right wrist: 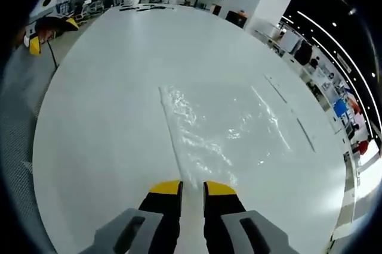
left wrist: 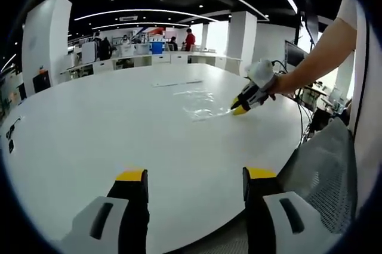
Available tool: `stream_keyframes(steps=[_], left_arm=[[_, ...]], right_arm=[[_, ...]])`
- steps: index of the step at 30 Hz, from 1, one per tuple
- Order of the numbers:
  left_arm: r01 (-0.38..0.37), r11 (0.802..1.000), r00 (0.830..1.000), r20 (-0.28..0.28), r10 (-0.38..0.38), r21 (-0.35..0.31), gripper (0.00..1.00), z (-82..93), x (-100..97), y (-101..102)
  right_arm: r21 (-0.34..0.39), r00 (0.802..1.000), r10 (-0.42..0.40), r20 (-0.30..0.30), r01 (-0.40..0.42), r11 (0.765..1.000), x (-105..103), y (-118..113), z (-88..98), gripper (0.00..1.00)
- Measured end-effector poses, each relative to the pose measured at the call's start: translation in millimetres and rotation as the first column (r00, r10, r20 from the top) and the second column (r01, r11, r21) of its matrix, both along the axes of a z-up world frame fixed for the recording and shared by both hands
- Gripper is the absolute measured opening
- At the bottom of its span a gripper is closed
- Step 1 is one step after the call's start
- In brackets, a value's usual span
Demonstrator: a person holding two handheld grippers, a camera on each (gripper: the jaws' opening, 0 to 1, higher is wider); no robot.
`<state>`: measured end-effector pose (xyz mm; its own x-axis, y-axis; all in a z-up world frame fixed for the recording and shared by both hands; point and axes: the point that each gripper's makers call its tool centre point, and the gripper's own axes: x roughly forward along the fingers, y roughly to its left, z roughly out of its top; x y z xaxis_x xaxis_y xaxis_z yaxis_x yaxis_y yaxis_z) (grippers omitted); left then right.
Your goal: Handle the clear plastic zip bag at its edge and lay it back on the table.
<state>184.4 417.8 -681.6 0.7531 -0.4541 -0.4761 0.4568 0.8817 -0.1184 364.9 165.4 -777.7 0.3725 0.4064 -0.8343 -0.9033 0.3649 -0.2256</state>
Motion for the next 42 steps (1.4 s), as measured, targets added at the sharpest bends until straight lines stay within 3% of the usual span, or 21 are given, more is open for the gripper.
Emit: stream_keyframes(steps=[5, 8, 18, 30, 42], left_arm=[[0.001, 1.0, 1.0, -0.002, -0.001, 0.002, 0.62, -3.1, 0.2, 2.6], [0.001, 1.0, 1.0, -0.003, -0.001, 0.004, 0.62, -3.6, 0.2, 2.9], [-0.003, 1.0, 1.0, 0.001, 0.003, 0.005, 0.63, -2.2, 0.6, 2.7], [-0.001, 1.0, 1.0, -0.001, 0.001, 0.008, 0.63, -2.9, 0.1, 2.6], [0.01, 1.0, 1.0, -0.006, -0.01, 0.014, 0.62, -5.9, -0.2, 3.0]], right_arm=[[-0.007, 1.0, 0.015, -0.011, -0.015, 1.0, -0.5, 1.7, 1.7, 0.09], [0.002, 0.999, 0.025, -0.046, -0.025, 1.0, -4.8, 4.4, -0.3, 0.02], [-0.024, 0.997, 0.067, -0.047, -0.068, 0.997, -4.3, 4.5, -2.0, 0.0], [-0.006, 0.993, 0.046, -0.107, -0.047, 0.999, -5.0, 5.4, -1.5, 0.0], [0.007, 0.996, 0.073, -0.052, -0.072, 0.997, -4.1, 10.3, 18.9, 0.0]])
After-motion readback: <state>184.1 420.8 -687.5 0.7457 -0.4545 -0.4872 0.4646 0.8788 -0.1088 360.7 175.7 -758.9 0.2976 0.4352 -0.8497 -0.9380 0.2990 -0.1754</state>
